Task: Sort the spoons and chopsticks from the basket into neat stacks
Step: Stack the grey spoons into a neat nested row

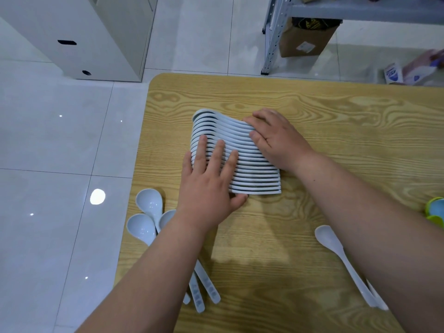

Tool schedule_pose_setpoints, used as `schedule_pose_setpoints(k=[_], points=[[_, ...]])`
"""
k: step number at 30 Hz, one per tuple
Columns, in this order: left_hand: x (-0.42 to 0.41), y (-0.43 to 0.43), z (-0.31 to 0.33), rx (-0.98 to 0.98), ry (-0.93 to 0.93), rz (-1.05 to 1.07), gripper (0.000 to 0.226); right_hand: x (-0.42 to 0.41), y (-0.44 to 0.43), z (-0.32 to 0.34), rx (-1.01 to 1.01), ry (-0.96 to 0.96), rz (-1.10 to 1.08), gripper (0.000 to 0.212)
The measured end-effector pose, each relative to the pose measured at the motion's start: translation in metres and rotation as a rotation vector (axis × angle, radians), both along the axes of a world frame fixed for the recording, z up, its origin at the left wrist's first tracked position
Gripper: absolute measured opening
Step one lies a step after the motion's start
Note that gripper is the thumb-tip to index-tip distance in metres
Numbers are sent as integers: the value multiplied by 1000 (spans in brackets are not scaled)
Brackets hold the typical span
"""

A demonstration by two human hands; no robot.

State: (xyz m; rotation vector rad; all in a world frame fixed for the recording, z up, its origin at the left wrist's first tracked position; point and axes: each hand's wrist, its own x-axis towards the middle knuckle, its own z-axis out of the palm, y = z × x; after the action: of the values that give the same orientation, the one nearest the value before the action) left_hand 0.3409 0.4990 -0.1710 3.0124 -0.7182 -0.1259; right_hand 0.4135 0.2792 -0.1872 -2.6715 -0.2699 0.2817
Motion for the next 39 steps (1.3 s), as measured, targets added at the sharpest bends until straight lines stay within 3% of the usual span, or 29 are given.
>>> schedule_pose_setpoints(k=[10,17,33,36,39], points=[[1,-2,4,5,25,8,94,-14,-2,-2,-34,7,-87,79],[1,1,6,15,23,-11,95,-9,-10,4,-101,11,-67,85],[-5,9,25,-84,-26,33,69,-9,-12,33,-187,129,33,73],[-10,12,30,-137,-81,11,55,-17,-11,39,-195,82,54,70],[-26,18,39,-204,-142,-8,43,-42,1,47,-126,-97,132,56]])
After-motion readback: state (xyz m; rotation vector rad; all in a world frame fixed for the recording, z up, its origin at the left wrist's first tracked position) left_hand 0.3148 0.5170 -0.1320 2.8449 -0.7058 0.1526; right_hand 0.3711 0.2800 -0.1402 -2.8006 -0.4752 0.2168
